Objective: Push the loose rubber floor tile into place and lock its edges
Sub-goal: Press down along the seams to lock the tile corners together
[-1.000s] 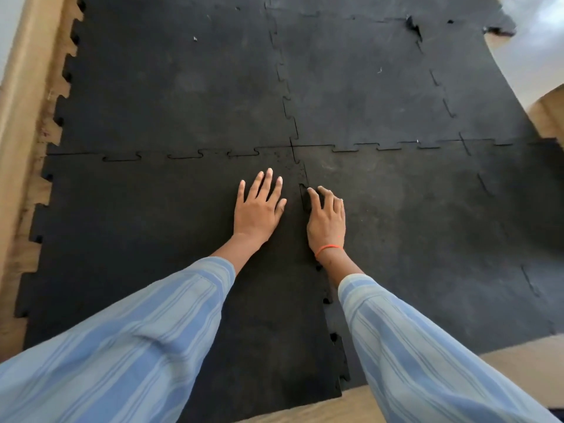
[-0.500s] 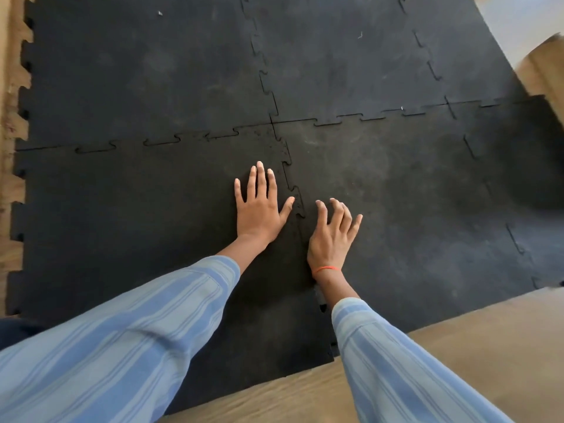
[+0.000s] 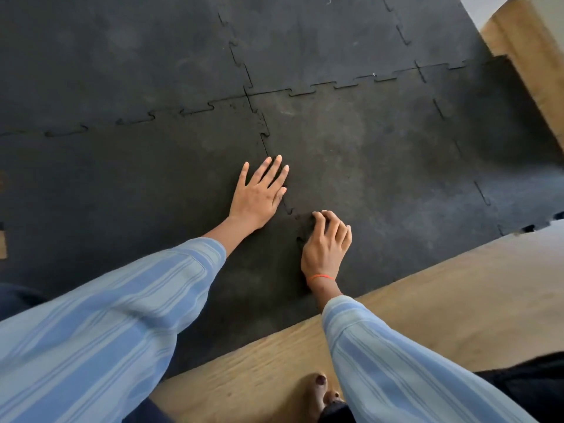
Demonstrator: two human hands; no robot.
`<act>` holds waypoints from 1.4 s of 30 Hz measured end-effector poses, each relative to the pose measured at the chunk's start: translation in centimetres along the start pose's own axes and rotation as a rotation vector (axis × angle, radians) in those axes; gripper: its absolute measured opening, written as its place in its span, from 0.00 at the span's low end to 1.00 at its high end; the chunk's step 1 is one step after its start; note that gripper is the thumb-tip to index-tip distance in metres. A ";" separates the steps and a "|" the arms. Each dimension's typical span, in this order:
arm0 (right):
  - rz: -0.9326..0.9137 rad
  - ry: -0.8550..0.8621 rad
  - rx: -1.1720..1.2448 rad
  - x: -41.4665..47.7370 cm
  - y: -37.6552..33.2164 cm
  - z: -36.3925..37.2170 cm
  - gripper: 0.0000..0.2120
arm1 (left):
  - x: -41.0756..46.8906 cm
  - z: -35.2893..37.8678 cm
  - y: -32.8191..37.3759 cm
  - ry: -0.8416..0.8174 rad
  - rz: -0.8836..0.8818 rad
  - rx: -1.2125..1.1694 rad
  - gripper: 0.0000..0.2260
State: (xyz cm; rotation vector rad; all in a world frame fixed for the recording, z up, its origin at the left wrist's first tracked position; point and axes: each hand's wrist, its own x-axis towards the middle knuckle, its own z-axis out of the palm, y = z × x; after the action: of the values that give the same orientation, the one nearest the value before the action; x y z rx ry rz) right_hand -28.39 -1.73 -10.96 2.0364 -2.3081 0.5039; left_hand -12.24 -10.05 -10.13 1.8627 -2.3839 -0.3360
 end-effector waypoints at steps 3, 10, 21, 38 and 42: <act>-0.002 -0.010 0.003 0.0 -0.1 0.0 0.18 | 0.0 0.0 -0.1 -0.005 -0.005 0.008 0.25; 0.101 0.027 0.122 -3.3 0.5 -0.7 0.11 | -0.1 -0.1 -0.3 -0.014 0.001 -0.007 0.23; 0.115 -0.047 0.083 -4.1 -0.1 -1.2 0.13 | -0.7 -0.5 -0.2 -0.030 -0.011 -0.013 0.24; -0.199 -0.331 -0.012 -1.5 -3.6 -1.0 0.25 | -0.4 -1.0 -1.2 -0.043 -0.046 0.011 0.24; -0.302 -0.361 -0.006 -1.3 -3.8 -0.9 0.24 | 0.7 -1.5 -2.2 -0.105 -0.006 0.033 0.24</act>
State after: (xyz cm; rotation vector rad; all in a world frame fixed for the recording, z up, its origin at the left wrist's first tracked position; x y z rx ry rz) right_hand -24.66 -0.57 -9.55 2.5926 -2.0898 0.1226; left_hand -10.06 -11.43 -9.18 1.9126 -2.4661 -0.4076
